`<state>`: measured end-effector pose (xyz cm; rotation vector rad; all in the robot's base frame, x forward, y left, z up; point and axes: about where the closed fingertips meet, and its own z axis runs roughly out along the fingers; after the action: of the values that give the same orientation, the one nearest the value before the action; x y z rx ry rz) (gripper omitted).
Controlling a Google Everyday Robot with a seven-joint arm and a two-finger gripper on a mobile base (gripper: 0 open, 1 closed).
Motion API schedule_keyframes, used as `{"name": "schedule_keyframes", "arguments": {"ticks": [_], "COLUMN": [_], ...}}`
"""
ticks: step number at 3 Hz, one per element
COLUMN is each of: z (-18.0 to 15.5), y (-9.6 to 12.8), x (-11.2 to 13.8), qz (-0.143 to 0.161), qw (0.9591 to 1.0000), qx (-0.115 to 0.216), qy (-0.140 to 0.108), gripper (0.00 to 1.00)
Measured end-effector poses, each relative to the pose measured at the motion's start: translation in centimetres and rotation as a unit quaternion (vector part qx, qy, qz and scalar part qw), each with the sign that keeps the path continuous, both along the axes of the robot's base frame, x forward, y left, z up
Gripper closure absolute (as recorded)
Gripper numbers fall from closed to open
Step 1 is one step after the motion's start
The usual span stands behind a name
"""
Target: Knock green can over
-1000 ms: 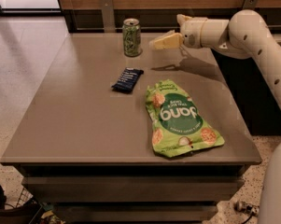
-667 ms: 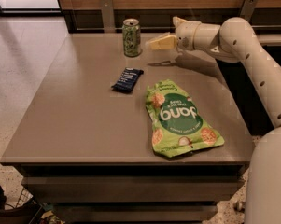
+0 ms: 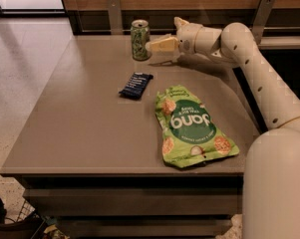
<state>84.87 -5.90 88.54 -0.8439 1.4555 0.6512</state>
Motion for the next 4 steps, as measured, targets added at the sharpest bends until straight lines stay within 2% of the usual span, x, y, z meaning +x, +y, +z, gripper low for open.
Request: {"name": "schedule_keyframes", "arguments": {"ticks": [1,2,3,4], "z": [0.1,-0.4,-1.1,-1.8], "y": [1.6,2.6,4.0,5.7], "x": [-0.5,-1.7,-2.4,-1.9], "qz": [0.016,0.029,0.042,0.053], "qw": [0.9997,0.9981,0.9963,0.9957], "qx": [-0.007,-0.012,0.002,0.023], "qy": [0.016,0.052,0.075,0.073], "gripper": [0.0,0.0,0.0,0.03]}}
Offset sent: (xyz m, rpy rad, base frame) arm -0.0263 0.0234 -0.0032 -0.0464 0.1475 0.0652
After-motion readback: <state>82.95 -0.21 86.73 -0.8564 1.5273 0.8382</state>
